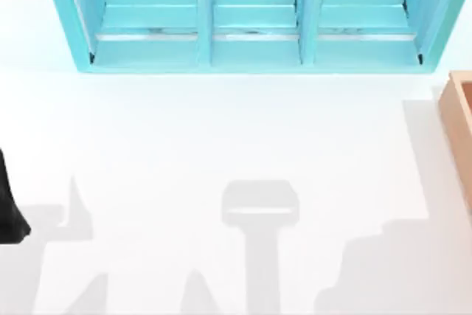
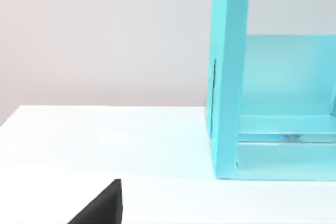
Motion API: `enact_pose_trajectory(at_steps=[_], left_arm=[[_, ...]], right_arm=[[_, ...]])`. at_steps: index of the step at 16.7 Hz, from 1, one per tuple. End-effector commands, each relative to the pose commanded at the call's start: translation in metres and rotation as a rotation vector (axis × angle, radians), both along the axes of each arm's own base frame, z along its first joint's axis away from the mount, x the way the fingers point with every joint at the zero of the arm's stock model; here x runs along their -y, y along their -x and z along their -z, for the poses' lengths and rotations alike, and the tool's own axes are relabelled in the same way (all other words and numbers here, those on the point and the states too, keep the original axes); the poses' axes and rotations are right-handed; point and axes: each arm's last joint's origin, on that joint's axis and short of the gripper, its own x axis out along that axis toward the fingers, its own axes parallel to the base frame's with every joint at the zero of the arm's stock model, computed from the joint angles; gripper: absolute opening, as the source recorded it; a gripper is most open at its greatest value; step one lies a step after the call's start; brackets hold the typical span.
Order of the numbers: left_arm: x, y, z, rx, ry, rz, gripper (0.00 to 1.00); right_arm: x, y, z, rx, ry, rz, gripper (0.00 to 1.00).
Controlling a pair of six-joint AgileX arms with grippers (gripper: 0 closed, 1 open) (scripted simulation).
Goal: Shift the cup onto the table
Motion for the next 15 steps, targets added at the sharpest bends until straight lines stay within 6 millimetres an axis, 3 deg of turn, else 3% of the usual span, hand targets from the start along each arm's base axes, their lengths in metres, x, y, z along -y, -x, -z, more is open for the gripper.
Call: enact_pose_trajectory(at_steps=[5,11,15], left_arm=[[0.000,0.000,0.000,0.000,0.000,0.000,1.00],[0.000,0.000,0.000,0.000,0.000,0.000,1.00],[0.000,0.000,0.000,0.000,0.000,0.000,1.00]], right_arm=[[0.024,-0.021,0.008,-0.163,-0.073,0.000,1.00],[0.024,-0.022,0.009,-0.165,-0.073,-0.003,1.00],[0.026,-0.024,0.035,-0.167,-0.075,0.000,1.00]])
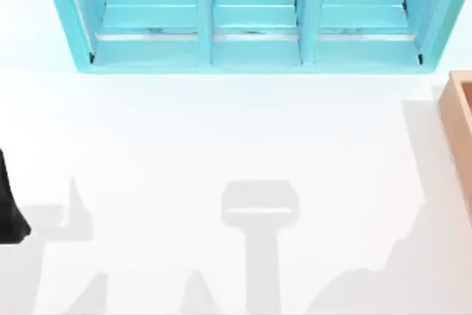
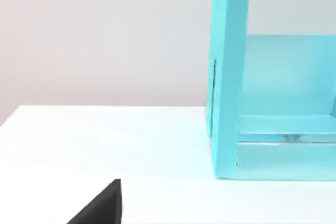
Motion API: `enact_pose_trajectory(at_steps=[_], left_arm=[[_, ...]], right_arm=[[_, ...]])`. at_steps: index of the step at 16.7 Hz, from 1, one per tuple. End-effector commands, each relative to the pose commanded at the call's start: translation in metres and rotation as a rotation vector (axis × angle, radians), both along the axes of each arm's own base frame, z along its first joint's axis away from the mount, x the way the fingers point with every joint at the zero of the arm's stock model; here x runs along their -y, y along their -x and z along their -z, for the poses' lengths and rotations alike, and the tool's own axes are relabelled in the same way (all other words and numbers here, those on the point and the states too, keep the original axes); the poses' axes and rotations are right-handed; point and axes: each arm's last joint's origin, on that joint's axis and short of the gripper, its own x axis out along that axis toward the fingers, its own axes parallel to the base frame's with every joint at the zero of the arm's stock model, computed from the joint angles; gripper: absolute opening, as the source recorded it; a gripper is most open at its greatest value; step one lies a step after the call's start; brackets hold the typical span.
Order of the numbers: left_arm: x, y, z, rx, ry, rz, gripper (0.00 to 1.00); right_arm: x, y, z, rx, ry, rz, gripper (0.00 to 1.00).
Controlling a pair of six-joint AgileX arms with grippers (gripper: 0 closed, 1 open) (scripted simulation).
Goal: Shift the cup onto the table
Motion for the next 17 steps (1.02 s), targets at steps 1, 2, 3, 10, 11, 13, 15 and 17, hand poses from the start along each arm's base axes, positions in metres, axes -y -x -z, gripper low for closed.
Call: enact_pose_trajectory(at_steps=[1,2,3,10,11,13,15,17], left_arm=[[0.000,0.000,0.000,0.000,0.000,0.000,1.00],[0.000,0.000,0.000,0.000,0.000,0.000,1.00],[0.000,0.000,0.000,0.000,0.000,0.000,1.00],[0.000,0.000,0.000,0.000,0.000,0.000,1.00],[0.000,0.000,0.000,0.000,0.000,0.000,1.00],[0.000,0.000,0.000,0.000,0.000,0.000,1.00],[0.000,0.000,0.000,0.000,0.000,0.000,1.00],[0.000,0.000,0.000,0.000,0.000,0.000,1.00]], right_arm=[[0.000,-0.001,0.010,0.001,0.000,0.000,1.00],[0.001,-0.001,0.021,0.000,0.000,0.000,1.00],[0.001,-0.001,0.031,0.000,0.000,0.000,1.00],[-0.001,0.003,0.073,0.000,0.000,0.000,1.00],[-0.001,0.003,0.073,0.000,0.000,0.000,1.00],[-0.001,0.003,0.073,0.000,0.000,0.000,0.92],[-0.001,0.003,0.073,0.000,0.000,0.000,0.77],[-0.001,0.003,0.073,0.000,0.000,0.000,0.62]])
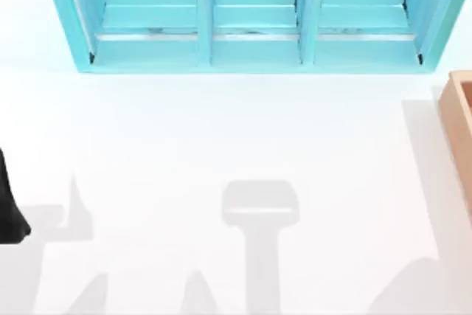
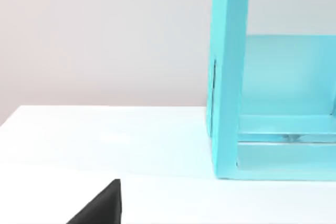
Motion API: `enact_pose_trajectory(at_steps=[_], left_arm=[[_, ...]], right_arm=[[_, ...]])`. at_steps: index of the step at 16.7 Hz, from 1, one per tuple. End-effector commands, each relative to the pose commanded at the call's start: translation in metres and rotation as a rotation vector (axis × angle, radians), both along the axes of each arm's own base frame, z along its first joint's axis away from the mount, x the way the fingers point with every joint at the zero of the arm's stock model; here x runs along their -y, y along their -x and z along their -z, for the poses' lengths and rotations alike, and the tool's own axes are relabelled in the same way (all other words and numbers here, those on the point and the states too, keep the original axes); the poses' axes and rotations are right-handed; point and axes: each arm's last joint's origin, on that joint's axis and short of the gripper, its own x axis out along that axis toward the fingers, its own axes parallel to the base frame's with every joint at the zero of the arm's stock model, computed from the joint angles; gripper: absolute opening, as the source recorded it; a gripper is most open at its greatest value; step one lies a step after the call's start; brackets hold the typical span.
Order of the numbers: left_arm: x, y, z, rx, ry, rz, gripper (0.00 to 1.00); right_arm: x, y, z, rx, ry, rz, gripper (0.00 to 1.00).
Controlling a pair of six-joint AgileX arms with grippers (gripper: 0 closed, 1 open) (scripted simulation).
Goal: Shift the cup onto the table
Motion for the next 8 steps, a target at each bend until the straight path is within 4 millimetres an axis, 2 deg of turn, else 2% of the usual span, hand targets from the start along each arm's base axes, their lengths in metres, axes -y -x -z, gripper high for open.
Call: enact_pose_trajectory(at_steps=[8], left_arm=[[0.0000,0.0000,0.0000,0.000,0.000,0.000,1.00]], right_arm=[[0.0000,0.0000,0.0000,0.000,0.000,0.000,0.02]])
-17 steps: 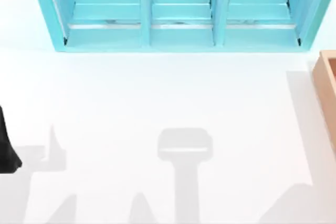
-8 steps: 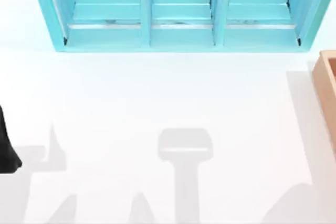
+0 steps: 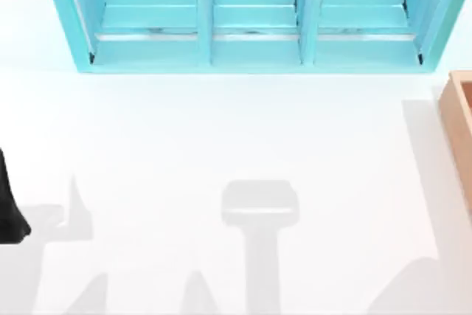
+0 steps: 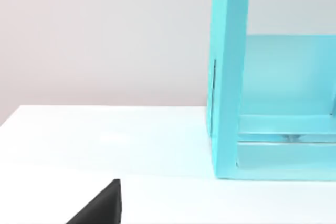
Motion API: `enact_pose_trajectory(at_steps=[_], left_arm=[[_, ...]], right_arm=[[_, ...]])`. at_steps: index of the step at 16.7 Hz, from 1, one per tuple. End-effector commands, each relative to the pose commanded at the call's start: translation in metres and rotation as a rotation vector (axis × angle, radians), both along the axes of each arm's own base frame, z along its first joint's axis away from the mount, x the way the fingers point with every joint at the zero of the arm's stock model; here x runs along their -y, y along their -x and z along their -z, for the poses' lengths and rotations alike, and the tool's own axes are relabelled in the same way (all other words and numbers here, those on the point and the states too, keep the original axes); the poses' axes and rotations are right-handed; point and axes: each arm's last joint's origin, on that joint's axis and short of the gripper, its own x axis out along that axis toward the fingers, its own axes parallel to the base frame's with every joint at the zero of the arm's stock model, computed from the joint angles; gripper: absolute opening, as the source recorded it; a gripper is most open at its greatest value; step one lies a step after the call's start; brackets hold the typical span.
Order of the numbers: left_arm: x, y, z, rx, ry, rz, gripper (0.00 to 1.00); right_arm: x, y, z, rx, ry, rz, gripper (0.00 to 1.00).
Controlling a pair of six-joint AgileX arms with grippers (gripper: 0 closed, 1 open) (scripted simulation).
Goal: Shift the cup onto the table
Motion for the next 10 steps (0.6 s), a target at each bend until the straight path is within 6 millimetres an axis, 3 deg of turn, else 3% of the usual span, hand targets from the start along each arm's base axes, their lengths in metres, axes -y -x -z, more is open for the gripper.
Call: enact_pose_trajectory(at_steps=[10], left_arm=[[0.0000,0.0000,0.0000,0.000,0.000,0.000,1.00]], right_arm=[[-0.0005,-0.0004,-0.0008,0.000,0.000,0.001,0.00]])
